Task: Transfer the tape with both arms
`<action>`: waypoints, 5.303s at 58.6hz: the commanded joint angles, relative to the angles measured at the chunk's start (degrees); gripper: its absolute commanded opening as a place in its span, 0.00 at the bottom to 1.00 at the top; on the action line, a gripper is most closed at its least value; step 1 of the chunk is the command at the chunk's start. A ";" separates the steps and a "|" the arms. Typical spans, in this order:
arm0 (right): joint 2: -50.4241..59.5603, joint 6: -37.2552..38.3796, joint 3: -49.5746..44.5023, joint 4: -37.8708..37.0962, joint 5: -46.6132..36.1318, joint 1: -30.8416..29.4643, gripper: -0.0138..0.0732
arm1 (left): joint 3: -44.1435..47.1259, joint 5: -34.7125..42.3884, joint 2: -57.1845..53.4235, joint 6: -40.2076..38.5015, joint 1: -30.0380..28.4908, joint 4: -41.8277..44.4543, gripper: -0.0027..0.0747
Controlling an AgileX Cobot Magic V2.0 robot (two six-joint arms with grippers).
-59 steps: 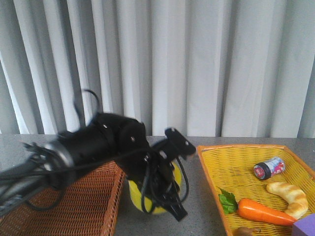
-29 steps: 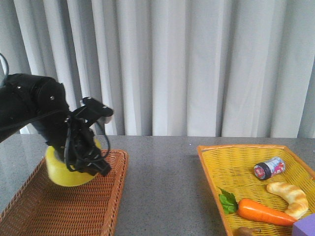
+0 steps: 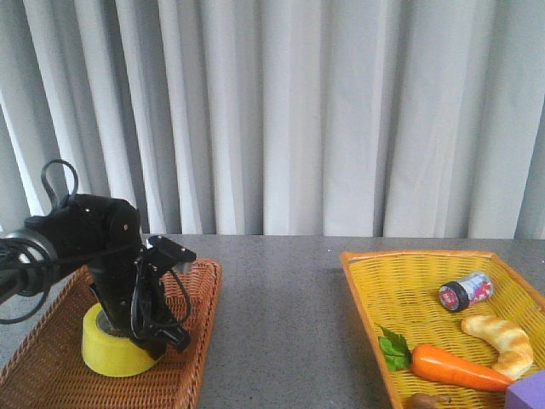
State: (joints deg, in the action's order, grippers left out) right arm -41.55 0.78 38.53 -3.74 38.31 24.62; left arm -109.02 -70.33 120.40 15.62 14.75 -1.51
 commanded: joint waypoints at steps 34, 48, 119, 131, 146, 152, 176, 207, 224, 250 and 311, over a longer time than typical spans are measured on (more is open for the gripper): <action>0.20 -0.04 1.42 -0.54 -3.91 -0.31 0.68 | -1.87 -1.32 -14.23 -5.74 0.20 -2.02 0.77; 0.20 -0.04 1.42 -0.54 -3.91 -0.31 0.68 | 3.97 -1.14 -25.29 -9.05 0.20 -1.86 0.77; 0.20 -0.04 1.42 -0.54 -3.91 -0.31 0.68 | 74.26 39.72 -83.40 -10.55 0.20 -1.78 0.47; 0.20 -0.04 1.42 -0.54 -3.91 -0.31 0.68 | 74.26 39.65 -83.40 -10.55 0.20 -1.78 0.33; 0.20 -0.04 1.42 -0.54 -3.91 -0.31 0.68 | 74.26 39.90 -83.40 -10.48 0.20 -1.54 0.29; 0.20 -0.04 1.42 -0.54 -3.91 -0.31 0.68 | 74.26 39.66 -83.40 -10.48 0.20 -1.80 0.29; 0.20 -0.04 1.42 -0.54 -3.91 -0.31 0.68 | 74.26 44.23 -83.40 -10.48 0.20 -1.79 0.29; 0.20 -0.04 1.42 -0.54 -3.85 -0.31 0.58 | 74.26 45.67 -83.40 -10.48 0.20 -1.79 0.29; 0.20 -0.04 1.42 -0.54 -3.90 -0.31 0.18 | 74.26 45.69 -83.40 -10.48 0.20 -1.79 0.29; 0.20 -0.04 1.42 -0.54 -3.92 -0.31 0.15 | 74.26 45.69 -83.40 -10.48 0.20 -1.79 0.02; 0.20 -0.04 1.42 -0.54 -3.85 -0.31 0.15 | 93.58 60.55 -107.29 -10.54 -10.10 -1.49 0.03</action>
State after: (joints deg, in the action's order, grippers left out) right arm -41.55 0.78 38.53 -3.74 38.27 24.62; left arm -19.68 -20.16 17.42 5.67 6.04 -2.71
